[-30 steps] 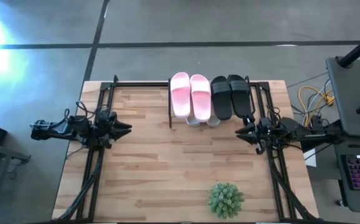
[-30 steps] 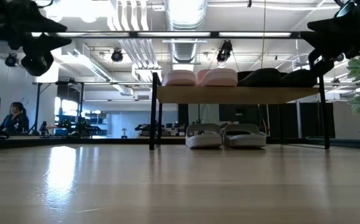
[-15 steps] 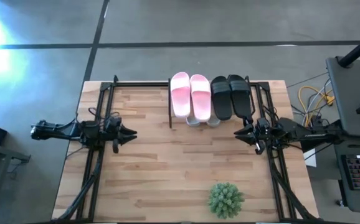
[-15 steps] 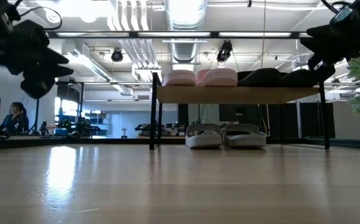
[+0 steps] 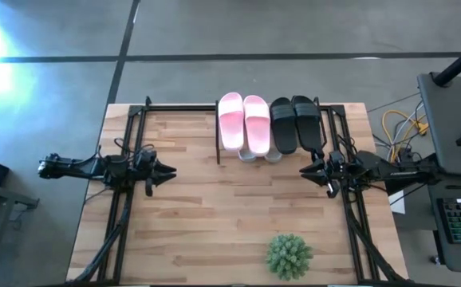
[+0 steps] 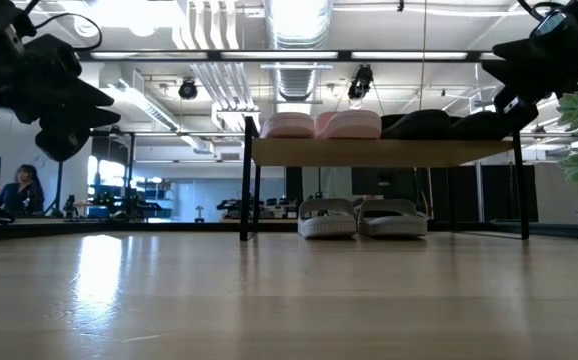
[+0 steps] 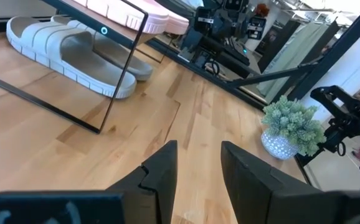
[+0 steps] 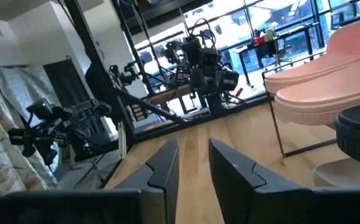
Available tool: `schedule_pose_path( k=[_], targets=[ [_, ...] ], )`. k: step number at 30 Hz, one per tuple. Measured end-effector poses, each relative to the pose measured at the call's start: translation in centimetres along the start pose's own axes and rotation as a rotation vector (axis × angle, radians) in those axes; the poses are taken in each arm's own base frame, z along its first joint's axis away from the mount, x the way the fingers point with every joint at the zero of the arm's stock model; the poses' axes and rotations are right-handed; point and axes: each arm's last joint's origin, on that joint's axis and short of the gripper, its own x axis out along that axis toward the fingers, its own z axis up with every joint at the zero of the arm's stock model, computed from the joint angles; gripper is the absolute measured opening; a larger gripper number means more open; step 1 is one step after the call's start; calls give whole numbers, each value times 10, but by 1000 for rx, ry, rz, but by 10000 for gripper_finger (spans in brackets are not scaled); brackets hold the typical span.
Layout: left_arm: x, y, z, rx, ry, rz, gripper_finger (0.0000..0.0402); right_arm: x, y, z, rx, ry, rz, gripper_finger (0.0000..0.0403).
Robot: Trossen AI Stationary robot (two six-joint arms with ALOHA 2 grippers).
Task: Pick and place slides into the shelf
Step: Return to Home Position
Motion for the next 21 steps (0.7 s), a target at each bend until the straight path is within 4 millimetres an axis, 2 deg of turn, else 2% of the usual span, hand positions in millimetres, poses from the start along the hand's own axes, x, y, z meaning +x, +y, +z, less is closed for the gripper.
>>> schedule_pose_path(
  k=[9, 21],
  targets=[
    [0, 0, 0, 1, 1, 1, 109, 0, 0, 0, 0, 0, 0, 70],
    [0, 0, 0, 1, 2, 2, 109, 0, 0, 0, 0, 0, 0, 82]
  ],
)
